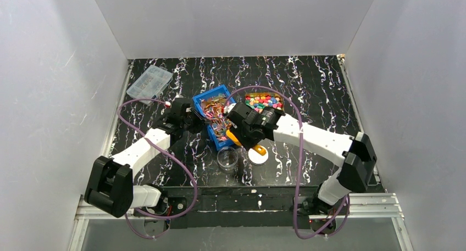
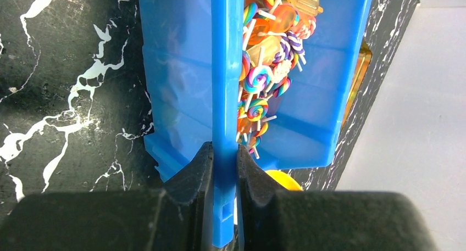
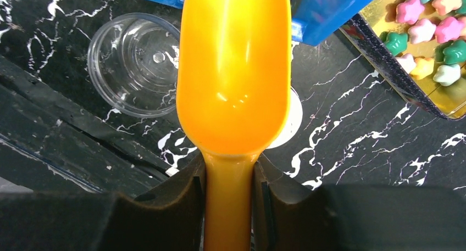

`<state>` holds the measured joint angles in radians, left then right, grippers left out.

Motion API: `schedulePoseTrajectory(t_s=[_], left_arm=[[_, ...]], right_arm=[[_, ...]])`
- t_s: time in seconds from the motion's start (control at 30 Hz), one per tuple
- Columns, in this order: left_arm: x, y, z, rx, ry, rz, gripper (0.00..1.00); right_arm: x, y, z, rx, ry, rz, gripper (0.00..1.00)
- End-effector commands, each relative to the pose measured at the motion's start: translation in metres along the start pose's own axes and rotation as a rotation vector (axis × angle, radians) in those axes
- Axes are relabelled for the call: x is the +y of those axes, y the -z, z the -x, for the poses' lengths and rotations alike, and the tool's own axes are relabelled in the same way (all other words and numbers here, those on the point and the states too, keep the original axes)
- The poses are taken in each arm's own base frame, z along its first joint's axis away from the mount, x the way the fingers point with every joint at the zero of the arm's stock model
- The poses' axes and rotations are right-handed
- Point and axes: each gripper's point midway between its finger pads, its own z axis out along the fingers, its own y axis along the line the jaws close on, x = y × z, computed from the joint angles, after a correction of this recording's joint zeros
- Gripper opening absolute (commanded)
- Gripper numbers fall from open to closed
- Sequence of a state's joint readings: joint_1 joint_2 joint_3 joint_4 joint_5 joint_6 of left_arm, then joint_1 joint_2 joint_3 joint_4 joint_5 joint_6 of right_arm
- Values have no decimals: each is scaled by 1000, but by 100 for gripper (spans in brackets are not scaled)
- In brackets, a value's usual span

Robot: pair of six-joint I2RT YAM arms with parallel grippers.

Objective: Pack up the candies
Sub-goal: Scoop the fake candies from the storage box.

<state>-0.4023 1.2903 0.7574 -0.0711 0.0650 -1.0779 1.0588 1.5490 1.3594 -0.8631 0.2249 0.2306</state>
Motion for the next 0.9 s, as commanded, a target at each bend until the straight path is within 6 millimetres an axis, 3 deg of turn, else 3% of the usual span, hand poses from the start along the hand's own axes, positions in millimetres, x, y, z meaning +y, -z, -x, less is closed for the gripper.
schedulePoseTrajectory(t_s=[0.0,0.37,0.87], left_arm=[[4,1,-3,-36,63,3,0],[7,1,-12,-26,34,-13,0],[7,7,-15,-24,-46,-35,0]], right_arm=[[-1,0,-7,90,32,21,1],[1,-24,-11,211,45,21,1],[10,-37,12,253,45,27,1]])
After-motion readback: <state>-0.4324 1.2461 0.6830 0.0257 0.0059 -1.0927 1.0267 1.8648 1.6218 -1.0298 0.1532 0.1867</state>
